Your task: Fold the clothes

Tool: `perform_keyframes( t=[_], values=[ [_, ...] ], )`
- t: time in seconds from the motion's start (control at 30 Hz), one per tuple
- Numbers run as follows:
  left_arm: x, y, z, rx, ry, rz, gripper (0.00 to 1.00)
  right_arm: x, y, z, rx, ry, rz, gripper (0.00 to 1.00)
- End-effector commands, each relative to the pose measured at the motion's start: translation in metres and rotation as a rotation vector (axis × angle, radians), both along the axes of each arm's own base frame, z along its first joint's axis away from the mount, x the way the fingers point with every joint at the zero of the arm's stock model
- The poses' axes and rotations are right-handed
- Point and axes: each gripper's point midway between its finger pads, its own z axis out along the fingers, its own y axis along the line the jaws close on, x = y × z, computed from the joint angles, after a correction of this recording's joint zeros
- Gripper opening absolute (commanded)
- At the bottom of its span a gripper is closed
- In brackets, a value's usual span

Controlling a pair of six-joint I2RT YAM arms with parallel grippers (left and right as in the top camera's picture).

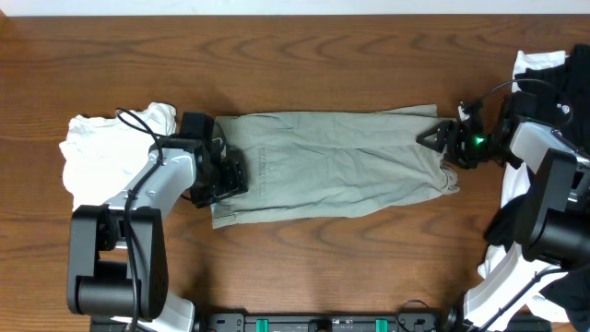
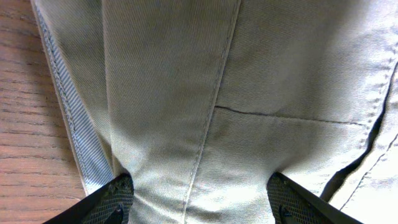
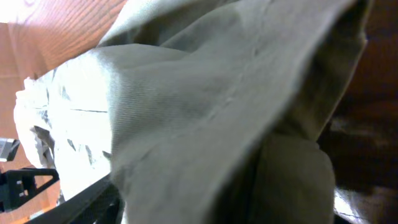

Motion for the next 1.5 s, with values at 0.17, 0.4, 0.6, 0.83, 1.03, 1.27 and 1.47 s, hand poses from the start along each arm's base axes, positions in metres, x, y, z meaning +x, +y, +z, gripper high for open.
perform_keyframes(
  t=[0.17,0.4,0.6,0.83,1.03,1.27,1.47],
  values=[
    [-0.03,0.024,-0.026,0.117,0.113,-0.004,0.73,-0.074,-0.007,-0.098,-0.183,0.326,0.019,0.01],
    [-0.014,0.023,0.016,0.112,0.027,0.0,0.85,-0.045,-0.039,-0.076,-0.201,0.244,-0.065,0.01],
    [0.007,0.021,0.071,0.093,-0.175,0.011,0.98,-0.017,-0.103,-0.012,-0.242,0.159,-0.217,0.01],
    [0.014,0.02,0.095,0.085,-0.275,0.021,0.98,-0.007,-0.123,0.052,-0.272,0.119,-0.245,0.01],
    [0.014,0.02,0.095,0.086,-0.274,0.021,0.98,0.003,-0.064,0.095,-0.297,0.049,-0.078,0.01],
    [0.014,0.02,0.094,0.084,-0.272,0.028,0.98,0.002,0.046,0.129,-0.287,-0.007,0.083,0.01],
    [0.014,0.02,0.094,0.084,-0.272,0.028,0.98,-0.013,0.126,0.122,-0.363,0.016,0.172,0.01]
  ],
)
